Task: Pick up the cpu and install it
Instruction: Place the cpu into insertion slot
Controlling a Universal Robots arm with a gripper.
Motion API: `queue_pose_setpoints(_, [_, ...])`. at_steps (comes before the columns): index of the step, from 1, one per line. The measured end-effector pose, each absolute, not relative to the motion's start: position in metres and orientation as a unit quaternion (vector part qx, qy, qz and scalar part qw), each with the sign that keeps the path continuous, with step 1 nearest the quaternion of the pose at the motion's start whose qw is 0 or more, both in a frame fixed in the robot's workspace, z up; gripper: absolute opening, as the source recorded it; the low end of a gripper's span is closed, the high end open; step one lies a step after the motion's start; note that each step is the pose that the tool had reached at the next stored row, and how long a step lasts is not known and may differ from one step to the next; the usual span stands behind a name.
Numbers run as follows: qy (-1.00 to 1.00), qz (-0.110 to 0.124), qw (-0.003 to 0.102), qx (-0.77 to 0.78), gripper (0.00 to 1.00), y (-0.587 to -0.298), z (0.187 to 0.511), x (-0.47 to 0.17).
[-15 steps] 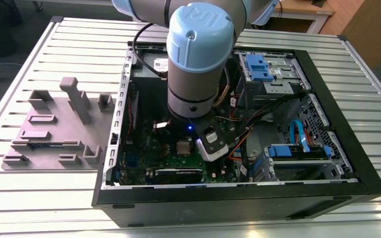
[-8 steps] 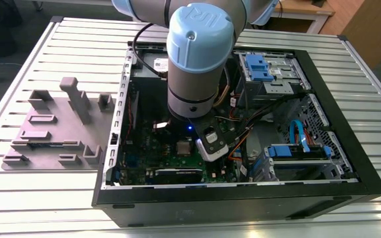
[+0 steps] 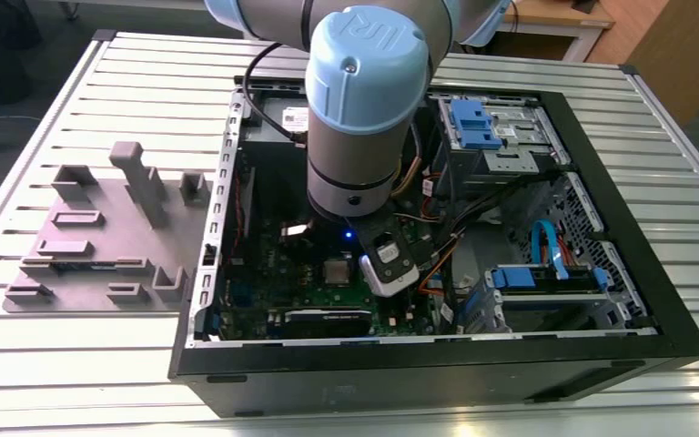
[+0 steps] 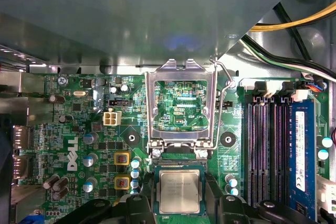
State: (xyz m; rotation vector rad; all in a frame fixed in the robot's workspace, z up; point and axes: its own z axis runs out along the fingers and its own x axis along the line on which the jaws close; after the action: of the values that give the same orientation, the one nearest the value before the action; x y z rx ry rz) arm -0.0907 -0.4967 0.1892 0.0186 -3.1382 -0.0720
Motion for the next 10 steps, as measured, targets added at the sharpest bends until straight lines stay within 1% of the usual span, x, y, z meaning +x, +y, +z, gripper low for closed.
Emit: queue_pose_setpoints(10, [-1.000, -0.023, 0.001, 0.006, 0.47, -0.4967, 0.1887, -0.0907])
